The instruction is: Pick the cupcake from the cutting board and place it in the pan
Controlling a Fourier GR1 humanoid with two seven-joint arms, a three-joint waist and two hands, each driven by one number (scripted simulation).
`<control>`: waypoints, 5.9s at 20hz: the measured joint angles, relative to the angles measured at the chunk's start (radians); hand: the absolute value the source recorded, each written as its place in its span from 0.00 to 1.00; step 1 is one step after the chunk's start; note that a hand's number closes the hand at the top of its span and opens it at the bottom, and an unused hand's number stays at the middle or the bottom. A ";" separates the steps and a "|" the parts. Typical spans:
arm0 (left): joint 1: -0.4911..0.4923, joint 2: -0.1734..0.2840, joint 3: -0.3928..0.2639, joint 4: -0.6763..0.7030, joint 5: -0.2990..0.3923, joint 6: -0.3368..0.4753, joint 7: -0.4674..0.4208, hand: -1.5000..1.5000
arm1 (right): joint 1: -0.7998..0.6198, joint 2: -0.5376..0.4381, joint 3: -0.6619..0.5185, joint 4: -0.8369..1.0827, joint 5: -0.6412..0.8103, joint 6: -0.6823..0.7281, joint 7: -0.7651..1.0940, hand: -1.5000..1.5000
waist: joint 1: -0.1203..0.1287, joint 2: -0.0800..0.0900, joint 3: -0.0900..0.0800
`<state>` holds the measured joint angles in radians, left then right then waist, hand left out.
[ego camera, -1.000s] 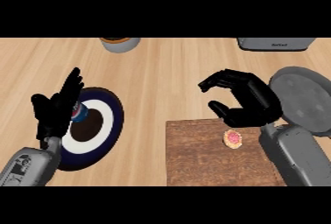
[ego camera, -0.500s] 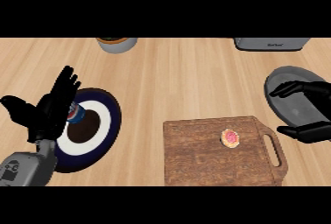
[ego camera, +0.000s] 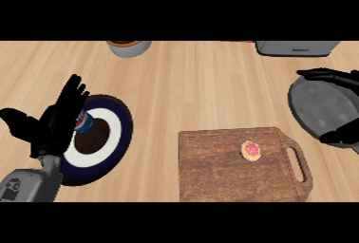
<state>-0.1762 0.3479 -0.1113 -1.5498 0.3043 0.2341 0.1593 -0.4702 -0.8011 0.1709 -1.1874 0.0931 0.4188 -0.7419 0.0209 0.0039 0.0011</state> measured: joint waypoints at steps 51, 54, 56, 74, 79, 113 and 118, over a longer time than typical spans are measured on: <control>-0.008 -0.089 0.138 -0.017 -0.108 -0.103 0.069 0.50 | 0.111 0.277 0.295 -0.469 1.036 0.183 0.390 0.00 | -0.019 -0.004 -0.001; 0.020 -0.109 0.131 -0.040 -0.124 -0.102 0.064 0.50 | 0.113 0.299 0.296 -0.426 1.076 0.173 0.371 0.00 | -0.017 -0.004 -0.001; 0.021 -0.109 0.144 -0.030 -0.121 -0.117 0.053 0.50 | 0.100 0.331 0.306 -0.378 1.109 0.158 0.368 0.00 | -0.016 -0.004 -0.001; 0.007 -0.161 0.165 -0.036 -0.175 -0.133 0.074 0.50 | 0.075 0.501 0.260 -0.079 1.275 0.017 0.238 1.00 | -0.017 -0.004 -0.001; -0.003 -0.157 0.182 -0.035 -0.178 -0.142 0.086 0.50 | 0.068 0.524 0.253 -0.032 1.298 -0.052 0.174 1.00 | -0.017 -0.005 -0.002; 0.025 -0.172 0.207 -0.054 -0.193 -0.160 0.089 0.50 | 0.408 0.663 -0.151 -1.048 1.183 0.070 0.740 1.00 | -0.033 -0.008 -0.002; 0.015 -0.171 0.210 -0.061 -0.189 -0.167 0.099 0.50 | 0.301 0.651 -0.313 -0.994 1.091 0.093 0.770 1.00 | -0.024 -0.005 -0.001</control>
<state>-0.1614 0.1766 0.0986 -1.6106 0.1150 0.0674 0.2583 -0.1690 -0.1497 -0.1420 -2.1813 1.1837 0.5116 0.0277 -0.0029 -0.0012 -0.0003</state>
